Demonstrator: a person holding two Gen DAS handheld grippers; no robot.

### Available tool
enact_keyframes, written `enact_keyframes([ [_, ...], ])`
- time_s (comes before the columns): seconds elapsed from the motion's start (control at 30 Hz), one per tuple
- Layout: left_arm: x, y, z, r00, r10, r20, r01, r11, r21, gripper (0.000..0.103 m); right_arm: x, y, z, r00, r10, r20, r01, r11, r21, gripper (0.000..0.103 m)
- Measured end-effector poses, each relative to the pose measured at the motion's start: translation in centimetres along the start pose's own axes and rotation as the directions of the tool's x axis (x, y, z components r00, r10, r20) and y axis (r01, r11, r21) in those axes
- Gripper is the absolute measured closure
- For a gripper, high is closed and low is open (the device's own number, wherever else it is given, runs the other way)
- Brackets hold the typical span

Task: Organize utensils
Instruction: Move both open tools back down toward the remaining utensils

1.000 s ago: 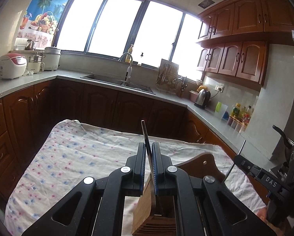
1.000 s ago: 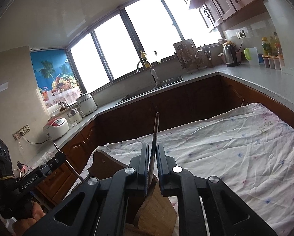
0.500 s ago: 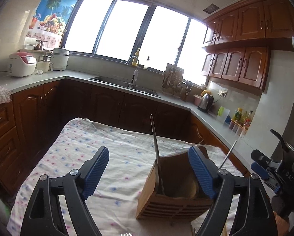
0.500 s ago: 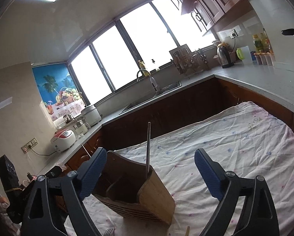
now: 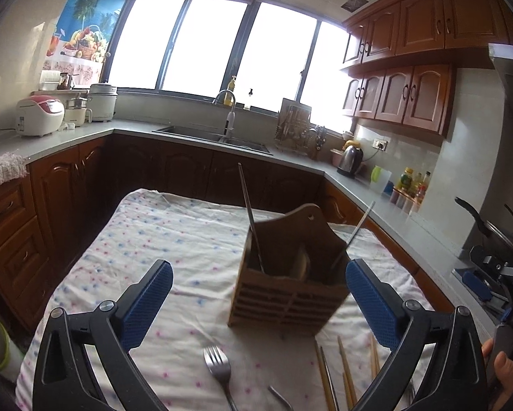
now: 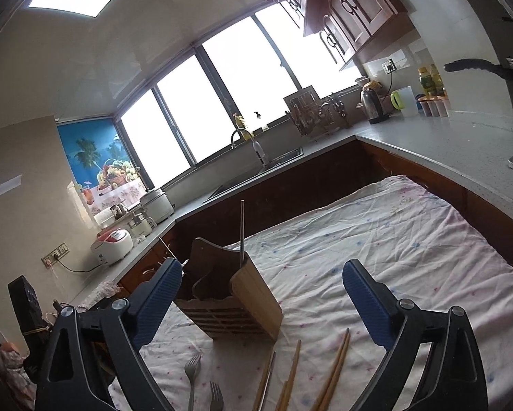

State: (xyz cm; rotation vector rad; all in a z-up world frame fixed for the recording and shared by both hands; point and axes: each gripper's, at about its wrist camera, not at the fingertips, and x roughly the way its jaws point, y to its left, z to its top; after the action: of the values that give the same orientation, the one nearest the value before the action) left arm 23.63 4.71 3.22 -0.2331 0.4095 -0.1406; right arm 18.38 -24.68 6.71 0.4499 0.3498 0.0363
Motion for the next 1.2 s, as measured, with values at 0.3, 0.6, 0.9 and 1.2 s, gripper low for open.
enact_keyframes([
  [0.3, -3.2, -0.6, -1.3, 0.998, -0.018, -0.067, 0.017, 1.0, -0.013, 0.001, -3.7, -2.6, -3.1, 0.996, -0.07, -0.05, 0.072, 0.997, 0.032, 0.007],
  [0.6, -3.8, -2.2, -2.6, 0.989, -0.026, -0.146, 0.025, 1.0, -0.014, 0.001, -5.8, -4.6, -5.4, 0.985, -0.143, -0.095, 0.145, 0.989, 0.014, 0.007],
  [0.9, -2.8, -5.0, -3.1, 0.975, -0.035, -0.22, 0.043, 0.999, 0.032, 0.002, -5.3, -5.8, -6.6, 0.973, -0.174, -0.151, 0.175, 0.985, -0.011, 0.007],
  [1.2, -0.7, -7.8, -3.7, 0.942, -0.094, -0.323, 0.138, 0.984, 0.114, 0.03, -3.6, -6.4, -7.5, 0.948, -0.222, -0.229, 0.218, 0.975, -0.045, 0.038],
])
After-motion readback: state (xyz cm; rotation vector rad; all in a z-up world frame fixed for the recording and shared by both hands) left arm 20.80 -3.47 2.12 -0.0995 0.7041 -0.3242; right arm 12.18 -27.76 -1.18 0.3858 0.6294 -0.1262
